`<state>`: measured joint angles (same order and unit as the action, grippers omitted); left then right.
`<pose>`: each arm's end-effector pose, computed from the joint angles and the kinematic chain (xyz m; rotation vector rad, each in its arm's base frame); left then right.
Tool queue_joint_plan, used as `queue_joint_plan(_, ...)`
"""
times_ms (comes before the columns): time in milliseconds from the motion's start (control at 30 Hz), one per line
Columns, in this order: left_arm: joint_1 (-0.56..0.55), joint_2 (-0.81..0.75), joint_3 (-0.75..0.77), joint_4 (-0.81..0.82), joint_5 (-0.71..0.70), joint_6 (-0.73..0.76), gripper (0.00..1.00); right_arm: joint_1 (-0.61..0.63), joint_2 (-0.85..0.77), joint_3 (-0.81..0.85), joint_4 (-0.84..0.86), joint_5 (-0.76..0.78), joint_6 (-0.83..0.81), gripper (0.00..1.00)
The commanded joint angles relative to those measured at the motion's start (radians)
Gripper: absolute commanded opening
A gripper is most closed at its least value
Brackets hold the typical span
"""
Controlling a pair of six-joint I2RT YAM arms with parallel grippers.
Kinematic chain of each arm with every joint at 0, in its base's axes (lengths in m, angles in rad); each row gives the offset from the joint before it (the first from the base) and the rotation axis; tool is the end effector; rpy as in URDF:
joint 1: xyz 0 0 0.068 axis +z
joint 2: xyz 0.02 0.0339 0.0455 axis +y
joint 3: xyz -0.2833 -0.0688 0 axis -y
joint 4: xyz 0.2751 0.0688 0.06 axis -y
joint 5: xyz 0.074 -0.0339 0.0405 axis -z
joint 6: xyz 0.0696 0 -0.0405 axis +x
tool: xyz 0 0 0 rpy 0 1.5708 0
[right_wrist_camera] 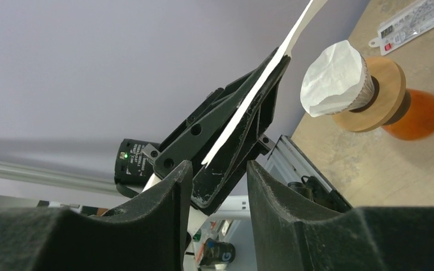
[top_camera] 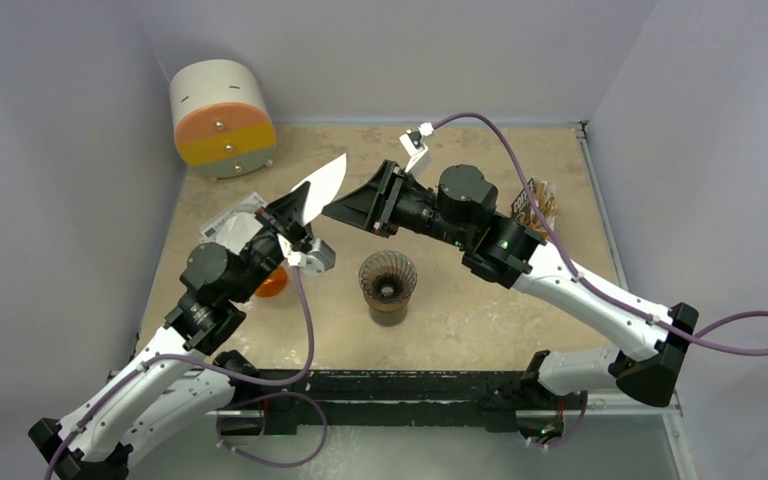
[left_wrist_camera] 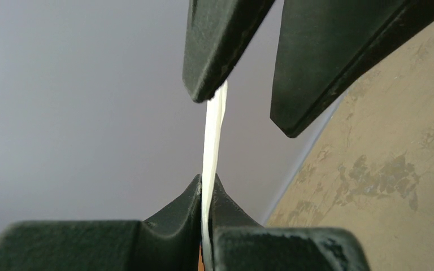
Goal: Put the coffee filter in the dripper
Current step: Place the coffee filter in the coffee dripper.
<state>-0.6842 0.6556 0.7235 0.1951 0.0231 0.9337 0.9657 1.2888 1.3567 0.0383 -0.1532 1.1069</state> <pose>0.1574 -0.1305 0.4021 0.9617 0.8902 0.1977 0.1924 0.2968 0.4793 -0.0254 1.7466 1.7339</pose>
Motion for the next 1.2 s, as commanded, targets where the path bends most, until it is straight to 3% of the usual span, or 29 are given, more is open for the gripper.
queue_joint_plan(0, -0.005, 0.001, 0.027, 0.037, -0.011, -0.028, 0.0, 0.007, -0.025, -0.013, 0.047, -0.011, 0.004, 0.43)
queue_joint_plan(300, -0.004, -0.026, 0.015, 0.025, 0.029, -0.031, 0.0, 0.007, -0.052, -0.037, 0.048, 0.043, 0.009, 0.41)
queue_joint_plan(600, -0.004, -0.032, 0.017, 0.006, 0.056, -0.019, 0.0, 0.008, -0.054, -0.031, 0.119, -0.035, -0.012, 0.42)
queue_joint_plan(1167, -0.004, -0.034, 0.033, 0.0, 0.056, -0.032, 0.0, 0.008, -0.054, -0.045, 0.094, -0.003, -0.005, 0.4)
